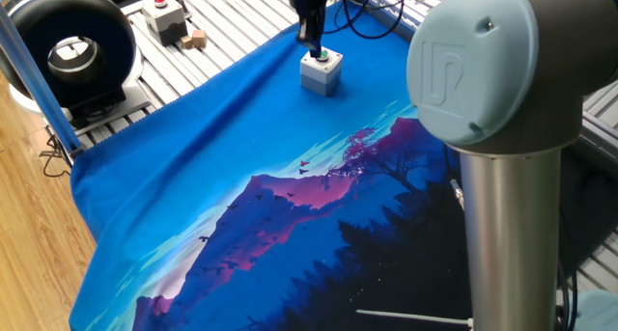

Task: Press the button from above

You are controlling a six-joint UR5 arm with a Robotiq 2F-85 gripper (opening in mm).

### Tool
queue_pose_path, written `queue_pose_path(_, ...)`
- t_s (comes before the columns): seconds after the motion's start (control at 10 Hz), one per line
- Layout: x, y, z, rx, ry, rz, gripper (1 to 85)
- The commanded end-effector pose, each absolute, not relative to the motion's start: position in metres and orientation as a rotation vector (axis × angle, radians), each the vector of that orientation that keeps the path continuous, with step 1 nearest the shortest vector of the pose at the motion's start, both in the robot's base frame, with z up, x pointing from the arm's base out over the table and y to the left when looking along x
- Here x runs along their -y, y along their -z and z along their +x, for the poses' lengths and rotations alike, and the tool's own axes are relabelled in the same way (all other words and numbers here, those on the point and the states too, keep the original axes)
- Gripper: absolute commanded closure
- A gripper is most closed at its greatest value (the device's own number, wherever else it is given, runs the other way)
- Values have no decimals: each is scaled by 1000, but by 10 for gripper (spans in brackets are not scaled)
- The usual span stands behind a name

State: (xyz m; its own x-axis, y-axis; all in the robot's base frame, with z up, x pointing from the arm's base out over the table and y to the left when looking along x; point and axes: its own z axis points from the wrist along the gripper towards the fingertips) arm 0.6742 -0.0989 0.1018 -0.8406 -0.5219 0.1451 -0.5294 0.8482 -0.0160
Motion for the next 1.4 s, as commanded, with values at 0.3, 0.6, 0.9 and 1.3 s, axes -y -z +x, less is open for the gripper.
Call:
queue_pose_path(0.3,114,-109,706,3015,-67,853,847)
queue_pose_path(0.6,125,-101,705,3050,-65,870,847)
queue_pose_path(0.9,123,-94,701,3089,-6,856,847)
queue_pose_path(1.3,107,-108,698,3159,69,816,847)
